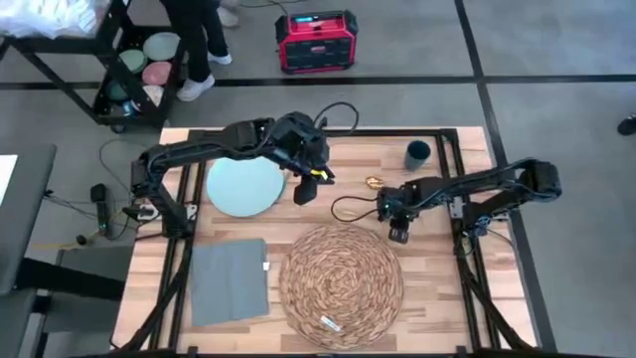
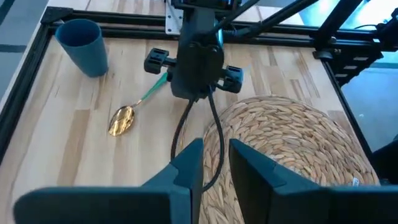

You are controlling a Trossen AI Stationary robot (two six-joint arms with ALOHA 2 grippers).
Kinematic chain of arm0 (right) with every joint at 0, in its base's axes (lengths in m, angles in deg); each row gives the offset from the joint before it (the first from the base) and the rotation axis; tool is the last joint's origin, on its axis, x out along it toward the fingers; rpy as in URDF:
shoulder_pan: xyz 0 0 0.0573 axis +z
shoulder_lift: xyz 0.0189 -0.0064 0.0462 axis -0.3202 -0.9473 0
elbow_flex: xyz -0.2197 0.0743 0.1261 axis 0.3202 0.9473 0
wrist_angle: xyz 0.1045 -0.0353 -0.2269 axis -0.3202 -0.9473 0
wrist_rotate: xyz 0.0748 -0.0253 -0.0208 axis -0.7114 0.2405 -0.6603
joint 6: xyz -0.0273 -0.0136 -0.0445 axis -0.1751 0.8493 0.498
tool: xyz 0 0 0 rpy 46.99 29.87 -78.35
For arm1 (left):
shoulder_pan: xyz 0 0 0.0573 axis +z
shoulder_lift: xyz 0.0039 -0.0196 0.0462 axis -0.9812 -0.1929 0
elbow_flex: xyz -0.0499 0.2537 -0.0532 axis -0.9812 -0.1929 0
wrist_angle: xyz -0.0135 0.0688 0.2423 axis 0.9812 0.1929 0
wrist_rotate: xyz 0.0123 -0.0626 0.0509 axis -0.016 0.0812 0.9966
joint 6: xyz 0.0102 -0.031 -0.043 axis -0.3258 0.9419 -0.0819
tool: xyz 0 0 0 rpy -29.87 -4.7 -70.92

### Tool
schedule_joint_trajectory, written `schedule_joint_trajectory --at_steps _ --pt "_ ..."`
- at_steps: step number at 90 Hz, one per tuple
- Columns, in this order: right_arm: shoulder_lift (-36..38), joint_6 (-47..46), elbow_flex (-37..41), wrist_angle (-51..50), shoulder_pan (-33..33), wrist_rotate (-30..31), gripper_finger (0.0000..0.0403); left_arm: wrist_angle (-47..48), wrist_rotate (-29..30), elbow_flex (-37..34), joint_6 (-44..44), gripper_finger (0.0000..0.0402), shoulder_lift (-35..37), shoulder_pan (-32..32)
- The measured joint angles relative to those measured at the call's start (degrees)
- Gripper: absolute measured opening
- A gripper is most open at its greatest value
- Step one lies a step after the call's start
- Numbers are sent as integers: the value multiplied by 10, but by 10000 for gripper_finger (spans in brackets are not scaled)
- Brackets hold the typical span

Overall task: Set table place
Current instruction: Put the gold knife on the brown woven placemat

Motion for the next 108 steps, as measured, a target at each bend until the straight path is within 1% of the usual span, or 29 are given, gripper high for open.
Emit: schedule_joint_trajectory --at_steps 15,28,34,41,44,57,73,92,108 --pt "-32 7 -3 16 -14 -29 113 3 0 0 0 59 0 0" --pt "-51 5 -3 23 -16 -32 110 14 0 0 1 58 0 0" --pt "-53 -5 -3 24 -16 -25 88 15 0 0 3 58 0 0" --pt "-54 -4 -3 23 -16 -20 32 18 0 0 8 58 0 0" --pt "-54 0 -3 23 -16 -20 17 18 0 0 11 58 0 0" --pt "-52 -14 -3 23 -19 -24 4 29 0 0 18 58 0 0" --pt "-2 -36 3 15 -32 -31 1 44 0 0 35 58 0 -1" --pt "111 -62 -4 -26 -56 -32 1 76 0 0 59 58 0 -6" --pt "192 -87 -28 -19 -64 -58 1 90 12 0 90 58 0 -14"
